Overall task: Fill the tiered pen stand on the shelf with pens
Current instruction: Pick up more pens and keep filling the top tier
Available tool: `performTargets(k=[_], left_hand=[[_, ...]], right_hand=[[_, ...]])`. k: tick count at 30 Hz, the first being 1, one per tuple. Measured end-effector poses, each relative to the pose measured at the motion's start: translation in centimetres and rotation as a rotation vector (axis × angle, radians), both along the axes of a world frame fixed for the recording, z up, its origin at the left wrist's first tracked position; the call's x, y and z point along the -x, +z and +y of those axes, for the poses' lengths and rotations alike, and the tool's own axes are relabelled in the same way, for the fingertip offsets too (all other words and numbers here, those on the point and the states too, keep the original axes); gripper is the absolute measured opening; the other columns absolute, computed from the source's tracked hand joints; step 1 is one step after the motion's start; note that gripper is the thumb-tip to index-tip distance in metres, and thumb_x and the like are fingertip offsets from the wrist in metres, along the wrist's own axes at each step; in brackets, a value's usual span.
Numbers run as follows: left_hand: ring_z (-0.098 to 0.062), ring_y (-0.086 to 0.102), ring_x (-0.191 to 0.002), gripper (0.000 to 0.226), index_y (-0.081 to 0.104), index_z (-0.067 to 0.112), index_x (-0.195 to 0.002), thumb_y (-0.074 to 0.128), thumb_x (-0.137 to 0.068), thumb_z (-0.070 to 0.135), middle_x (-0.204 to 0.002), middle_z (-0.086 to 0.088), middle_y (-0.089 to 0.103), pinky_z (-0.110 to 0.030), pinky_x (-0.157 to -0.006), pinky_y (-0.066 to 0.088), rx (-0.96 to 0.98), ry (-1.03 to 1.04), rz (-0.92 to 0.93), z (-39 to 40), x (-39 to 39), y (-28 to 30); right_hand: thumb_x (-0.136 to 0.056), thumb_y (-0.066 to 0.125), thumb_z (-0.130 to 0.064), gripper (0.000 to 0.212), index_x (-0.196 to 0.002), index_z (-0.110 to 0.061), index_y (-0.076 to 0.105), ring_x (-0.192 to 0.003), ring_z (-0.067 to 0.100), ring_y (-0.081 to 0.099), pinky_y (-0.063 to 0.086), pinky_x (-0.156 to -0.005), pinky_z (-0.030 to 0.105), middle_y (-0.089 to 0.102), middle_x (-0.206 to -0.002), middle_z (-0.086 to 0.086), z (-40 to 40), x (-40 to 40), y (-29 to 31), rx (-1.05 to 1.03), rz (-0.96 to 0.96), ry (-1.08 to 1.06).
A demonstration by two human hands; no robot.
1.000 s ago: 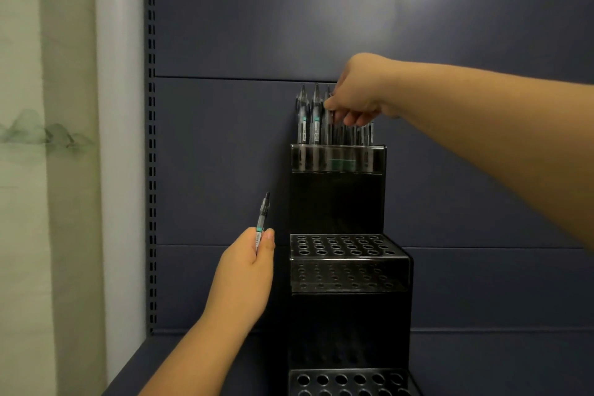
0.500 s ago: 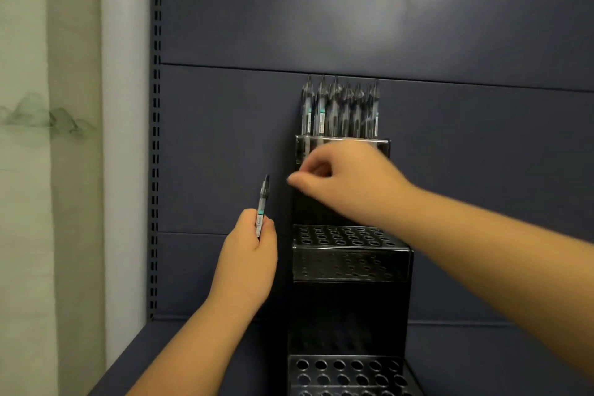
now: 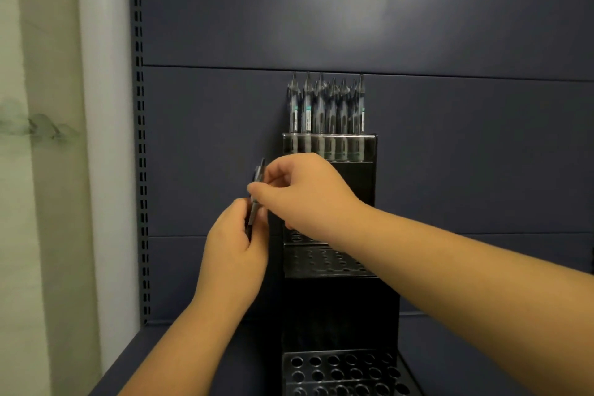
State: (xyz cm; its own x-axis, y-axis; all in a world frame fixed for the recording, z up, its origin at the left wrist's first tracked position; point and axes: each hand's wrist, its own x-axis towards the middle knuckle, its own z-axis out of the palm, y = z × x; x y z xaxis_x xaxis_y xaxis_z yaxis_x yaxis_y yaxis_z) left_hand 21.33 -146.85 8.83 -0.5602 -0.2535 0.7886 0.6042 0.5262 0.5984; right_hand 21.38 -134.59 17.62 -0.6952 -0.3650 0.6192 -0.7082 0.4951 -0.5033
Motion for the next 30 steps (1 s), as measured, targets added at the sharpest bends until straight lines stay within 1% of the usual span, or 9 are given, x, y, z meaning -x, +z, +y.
performTargets(k=[2,4,6,9,12,16,18,24,30], left_hand=[[-0.003,0.048,-0.055,0.022,0.057,0.025,-0.079,0.054,-0.101,0.022,-0.064,0.004,0.052,-0.013,-0.050,0.039,-0.025,0.001,-0.010,0.1,0.0,0.0],[-0.002,0.050,-0.054,0.018,0.060,0.026,-0.082,0.058,-0.099,0.021,-0.063,0.003,0.054,-0.013,-0.050,0.041,-0.083,-0.002,-0.018,0.0,0.1,-0.1],[-0.001,0.053,-0.058,0.016,0.061,0.027,-0.084,0.060,-0.098,0.019,-0.068,0.003,0.058,-0.011,-0.054,0.043,-0.119,0.002,-0.032,-0.1,0.3,-0.2],[-0.001,0.053,-0.058,0.016,0.061,0.029,-0.084,0.060,-0.097,0.021,-0.069,0.004,0.059,-0.011,-0.054,0.043,-0.110,0.013,-0.064,-0.2,0.6,-0.4],[-0.001,0.051,-0.054,0.015,0.061,0.028,-0.083,0.060,-0.097,0.022,-0.065,0.005,0.056,-0.012,-0.052,0.042,-0.077,0.015,-0.103,-0.2,0.8,-0.6],[-0.001,0.051,-0.054,0.016,0.062,0.026,-0.081,0.061,-0.095,0.019,-0.063,0.006,0.054,-0.013,-0.051,0.042,-0.050,0.011,-0.142,-0.3,0.9,-0.9],[0.001,0.051,-0.054,0.017,0.062,0.027,-0.081,0.061,-0.095,0.019,-0.062,0.006,0.054,-0.012,-0.051,0.042,-0.033,0.015,-0.161,-0.3,0.9,-0.9],[0.000,0.051,-0.055,0.017,0.062,0.027,-0.080,0.060,-0.095,0.018,-0.066,0.004,0.056,-0.013,-0.051,0.043,-0.016,0.015,-0.191,-0.6,1.2,-1.1],[-0.008,0.055,-0.060,0.016,0.062,0.027,-0.080,0.060,-0.094,0.019,-0.069,0.004,0.060,-0.020,-0.054,0.046,0.001,0.022,-0.218,-0.8,1.5,-1.3]], right_hand=[[-0.094,0.068,-0.032,0.021,-0.086,-0.014,0.073,-0.055,0.007,0.062,0.061,-0.065,0.032,0.072,-0.072,0.002,0.7,0.2,0.9,0.075,0.020,-0.018],[-0.095,0.068,-0.027,0.019,-0.084,-0.012,0.072,-0.043,0.002,0.051,0.052,-0.050,0.023,0.065,-0.060,-0.002,2.1,0.4,2.7,0.197,0.076,-0.024],[-0.097,0.065,-0.022,0.017,-0.087,-0.009,0.072,-0.040,0.001,0.047,0.044,-0.044,0.021,0.066,-0.065,0.004,4.0,0.4,5.6,0.312,0.160,-0.057],[-0.099,0.061,-0.024,0.019,-0.095,-0.011,0.073,-0.040,-0.001,0.048,0.048,-0.048,0.025,0.075,-0.091,0.013,7.1,0.9,9.8,0.325,0.315,-0.190],[-0.098,0.059,-0.030,0.028,-0.101,-0.007,0.074,-0.050,0.010,0.054,0.053,-0.060,0.036,0.075,-0.089,0.012,9.1,1.9,11.9,0.215,0.394,-0.357],[-0.099,0.058,-0.032,0.031,-0.096,-0.005,0.074,-0.047,0.024,0.048,0.040,-0.042,0.025,0.059,-0.060,0.012,9.5,2.6,12.9,0.097,0.279,-0.419],[-0.099,0.059,-0.031,0.030,-0.094,-0.006,0.075,-0.046,0.024,0.048,0.041,-0.045,0.025,0.058,-0.057,0.011,9.1,2.5,13.1,0.056,0.205,-0.411],[-0.100,0.059,-0.025,0.025,-0.098,-0.004,0.072,-0.029,0.005,0.045,0.039,-0.043,0.022,0.056,-0.038,-0.007,8.0,2.9,14.0,0.006,0.136,-0.420],[-0.099,0.065,-0.026,0.028,-0.097,0.001,0.072,-0.046,0.012,0.054,0.041,-0.042,0.022,0.077,-0.085,0.006,6.6,3.9,14.4,-0.184,0.027,-0.445]])
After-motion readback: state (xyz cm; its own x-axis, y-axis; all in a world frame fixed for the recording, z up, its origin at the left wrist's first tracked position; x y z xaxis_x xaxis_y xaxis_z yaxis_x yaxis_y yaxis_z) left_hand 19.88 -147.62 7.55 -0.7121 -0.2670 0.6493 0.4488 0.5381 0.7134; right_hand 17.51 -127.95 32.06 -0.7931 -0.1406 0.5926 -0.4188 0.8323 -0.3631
